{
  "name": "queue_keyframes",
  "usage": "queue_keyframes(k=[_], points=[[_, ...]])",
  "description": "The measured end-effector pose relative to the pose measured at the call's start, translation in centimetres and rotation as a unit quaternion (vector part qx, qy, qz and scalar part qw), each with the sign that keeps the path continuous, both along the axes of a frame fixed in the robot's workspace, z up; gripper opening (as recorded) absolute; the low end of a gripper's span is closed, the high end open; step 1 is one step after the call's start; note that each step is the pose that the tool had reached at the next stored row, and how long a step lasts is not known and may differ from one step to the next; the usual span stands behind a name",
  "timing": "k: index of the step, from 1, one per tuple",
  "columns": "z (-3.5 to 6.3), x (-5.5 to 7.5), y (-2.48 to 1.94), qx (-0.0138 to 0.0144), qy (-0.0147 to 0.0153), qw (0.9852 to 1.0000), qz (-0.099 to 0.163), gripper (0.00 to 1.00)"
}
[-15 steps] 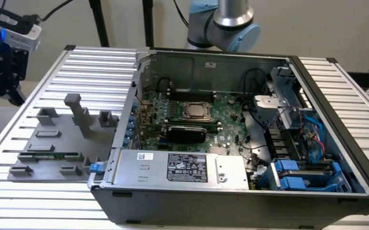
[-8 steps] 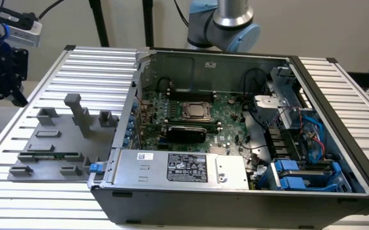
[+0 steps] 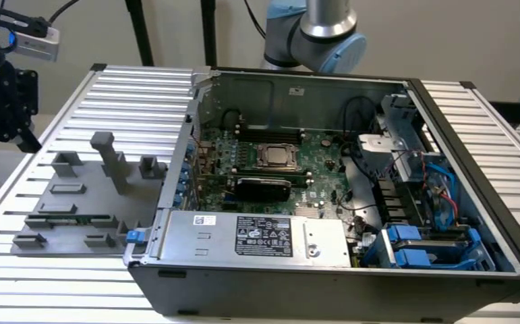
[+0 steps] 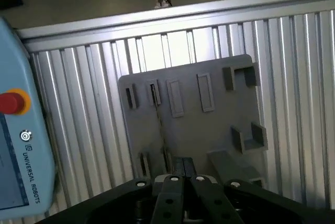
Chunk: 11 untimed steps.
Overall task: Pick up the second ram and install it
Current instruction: 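Pick up the second ram and move it above second insertion slot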
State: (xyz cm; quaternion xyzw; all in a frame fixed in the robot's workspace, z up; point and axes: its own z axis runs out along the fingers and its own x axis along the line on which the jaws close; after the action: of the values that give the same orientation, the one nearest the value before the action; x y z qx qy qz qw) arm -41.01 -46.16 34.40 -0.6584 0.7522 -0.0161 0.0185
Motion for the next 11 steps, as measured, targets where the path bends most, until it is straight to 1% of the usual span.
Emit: queue_keyframes(k=[2, 3, 5, 8, 11], points=[[-0.02, 0.00, 0.00, -0.0034, -0.0001, 0.9999, 0.013, 0.11], [-0.03, 0.00, 0.00, -0.0045, -0.0002, 0.9998, 0.018, 0.11], [-0.06, 0.00, -0.01, -0.0063, -0.0001, 0.9996, 0.027, 0.11], [-0.10, 0.00, -0.06, -0.0095, -0.0004, 0.9995, 0.031, 0.11], [-0.13, 0.01, -0.19, -0.0110, -0.0005, 0.9994, 0.033, 0.11]])
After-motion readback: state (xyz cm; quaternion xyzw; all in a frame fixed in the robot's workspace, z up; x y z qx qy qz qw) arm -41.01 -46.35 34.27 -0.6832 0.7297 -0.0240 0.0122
